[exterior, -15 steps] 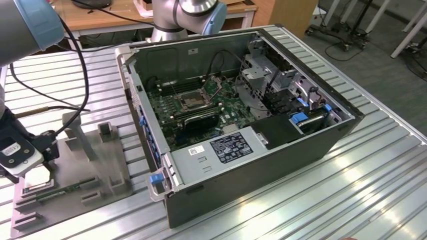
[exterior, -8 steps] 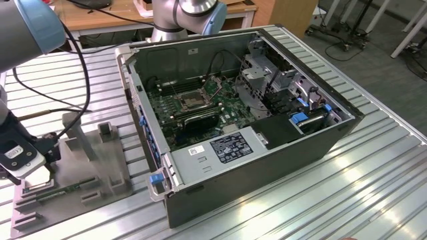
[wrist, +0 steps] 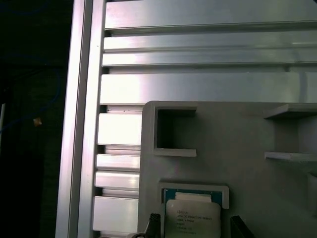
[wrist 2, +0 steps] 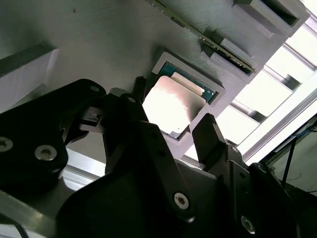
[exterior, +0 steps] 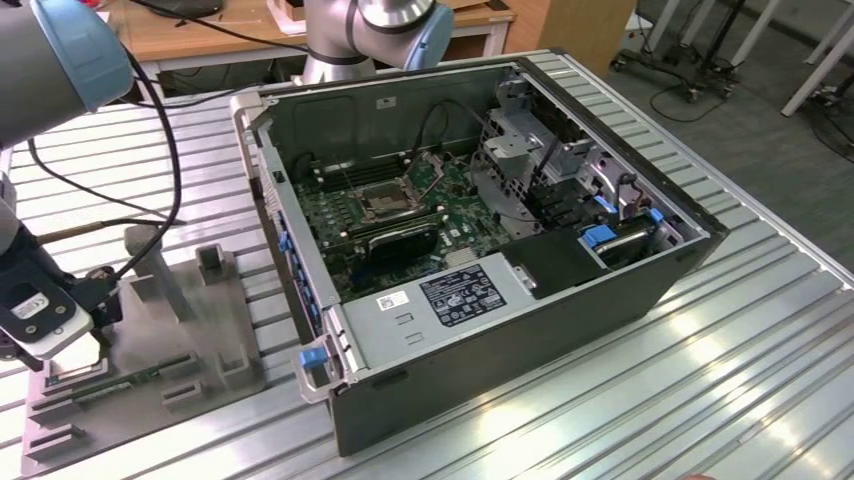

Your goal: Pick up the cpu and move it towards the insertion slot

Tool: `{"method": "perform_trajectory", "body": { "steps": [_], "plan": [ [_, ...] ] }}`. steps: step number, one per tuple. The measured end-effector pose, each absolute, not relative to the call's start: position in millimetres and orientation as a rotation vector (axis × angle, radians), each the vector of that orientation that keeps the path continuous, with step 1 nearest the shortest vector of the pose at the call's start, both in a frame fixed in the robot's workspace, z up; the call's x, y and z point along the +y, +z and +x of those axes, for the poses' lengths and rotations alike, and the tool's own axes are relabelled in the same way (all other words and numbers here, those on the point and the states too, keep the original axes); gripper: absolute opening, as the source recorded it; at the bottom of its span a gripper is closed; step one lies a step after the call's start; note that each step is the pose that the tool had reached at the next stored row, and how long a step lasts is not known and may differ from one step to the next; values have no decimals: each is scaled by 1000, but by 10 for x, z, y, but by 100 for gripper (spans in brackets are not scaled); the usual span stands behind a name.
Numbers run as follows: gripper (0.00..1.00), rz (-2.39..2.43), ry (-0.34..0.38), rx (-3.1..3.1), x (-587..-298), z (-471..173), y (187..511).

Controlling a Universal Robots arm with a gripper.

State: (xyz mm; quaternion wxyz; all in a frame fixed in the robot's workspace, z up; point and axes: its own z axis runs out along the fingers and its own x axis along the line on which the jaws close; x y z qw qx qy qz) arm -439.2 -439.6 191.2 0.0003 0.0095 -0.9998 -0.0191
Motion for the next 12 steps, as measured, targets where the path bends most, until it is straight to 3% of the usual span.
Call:
{"method": "perform_trajectory", "body": {
  "steps": [12],
  "plan": [
    [65,30,-60,-3140,-4392,-4399,1829]
  ]
}}
